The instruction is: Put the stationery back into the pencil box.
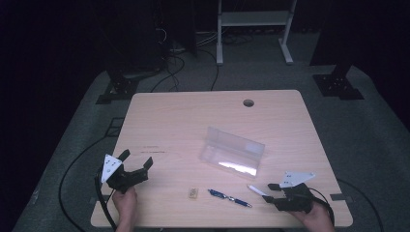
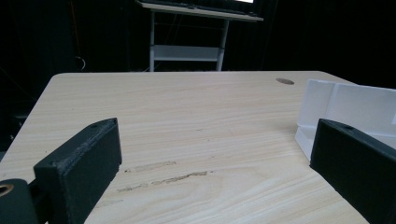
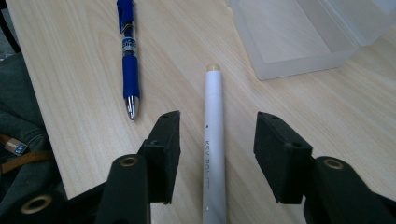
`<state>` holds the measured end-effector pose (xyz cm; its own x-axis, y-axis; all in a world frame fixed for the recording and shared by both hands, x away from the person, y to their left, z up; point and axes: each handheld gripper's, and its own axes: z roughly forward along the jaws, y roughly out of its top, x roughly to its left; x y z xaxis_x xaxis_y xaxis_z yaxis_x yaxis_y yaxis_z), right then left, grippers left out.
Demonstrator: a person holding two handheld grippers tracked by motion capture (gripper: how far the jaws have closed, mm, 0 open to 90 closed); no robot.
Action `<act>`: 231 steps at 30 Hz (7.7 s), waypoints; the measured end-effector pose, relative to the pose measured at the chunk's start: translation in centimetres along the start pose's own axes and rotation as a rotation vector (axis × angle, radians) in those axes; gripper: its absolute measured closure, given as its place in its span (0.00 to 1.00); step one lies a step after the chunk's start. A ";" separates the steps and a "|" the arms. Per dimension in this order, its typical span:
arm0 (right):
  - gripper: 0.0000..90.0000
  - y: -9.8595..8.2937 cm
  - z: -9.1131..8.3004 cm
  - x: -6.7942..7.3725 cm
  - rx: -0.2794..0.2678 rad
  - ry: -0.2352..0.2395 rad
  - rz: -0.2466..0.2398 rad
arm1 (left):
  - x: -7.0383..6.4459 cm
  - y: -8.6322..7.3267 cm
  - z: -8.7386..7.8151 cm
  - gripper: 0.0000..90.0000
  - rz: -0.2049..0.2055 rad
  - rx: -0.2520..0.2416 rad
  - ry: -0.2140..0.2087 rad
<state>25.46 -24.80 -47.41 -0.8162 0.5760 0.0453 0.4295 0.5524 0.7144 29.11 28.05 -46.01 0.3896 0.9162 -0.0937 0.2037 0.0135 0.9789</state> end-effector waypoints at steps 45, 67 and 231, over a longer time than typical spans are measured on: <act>0.76 -0.7 0.8 0.2 0.073 -0.012 -0.039 | -0.1 0.0 0.1 0.01 0.005 0.000 -0.004; 0.84 -0.6 1.0 0.3 0.095 -0.021 -0.044 | -0.1 0.0 0.1 0.01 0.007 0.000 -0.004; 0.87 12.3 8.9 -5.4 0.141 -0.048 -0.077 | 0.1 0.0 0.2 0.01 -0.003 -0.001 -0.007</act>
<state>38.59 -15.77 -45.05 -0.8306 0.5553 -0.0416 0.4193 0.6728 0.6095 29.34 28.06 -46.04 0.3957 0.9132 -0.0976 0.2039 0.0162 0.9789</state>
